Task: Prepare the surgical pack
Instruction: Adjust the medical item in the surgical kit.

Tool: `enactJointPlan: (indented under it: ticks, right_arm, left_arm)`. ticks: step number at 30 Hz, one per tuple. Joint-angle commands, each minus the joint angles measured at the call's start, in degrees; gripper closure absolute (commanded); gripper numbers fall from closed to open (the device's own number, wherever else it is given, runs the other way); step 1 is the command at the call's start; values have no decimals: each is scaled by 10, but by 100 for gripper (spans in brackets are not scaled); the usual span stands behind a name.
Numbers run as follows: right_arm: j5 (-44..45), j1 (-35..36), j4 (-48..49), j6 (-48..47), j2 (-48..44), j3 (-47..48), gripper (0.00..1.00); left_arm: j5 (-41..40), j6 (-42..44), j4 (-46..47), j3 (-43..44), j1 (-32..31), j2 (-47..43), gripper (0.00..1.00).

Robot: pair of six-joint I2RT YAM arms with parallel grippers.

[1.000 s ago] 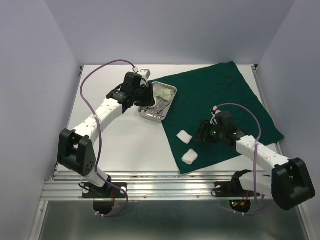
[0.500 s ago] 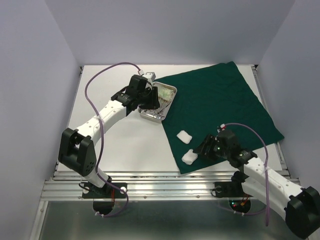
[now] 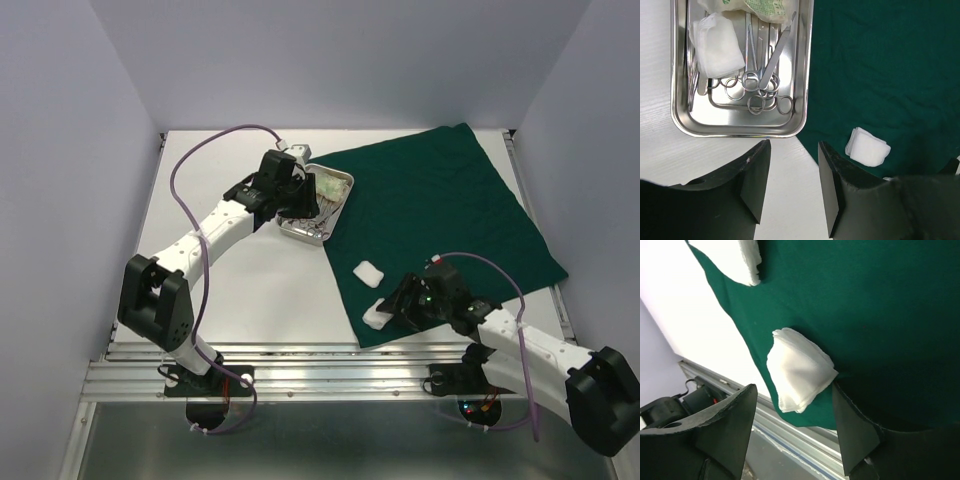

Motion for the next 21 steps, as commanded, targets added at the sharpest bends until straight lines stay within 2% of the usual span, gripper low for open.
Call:
enactJointPlan:
  ticks: [1,9,16,21]
  right_arm:
    - [-1,12,54,31,17,-28,33]
    - [28,24,81,106,12,-61,33]
    - [90,34,-25,109,-33,-34,33]
    - [101,46,-54,123,-29,-31,33]
  left_arm:
    - [-6,0,14,13,-2,0,46]
    - [-12,1,12,12,-2,0,46]
    - [-19,3,10,11,-2,0,46]
    - [-17,3,11,11,-2,1,46]
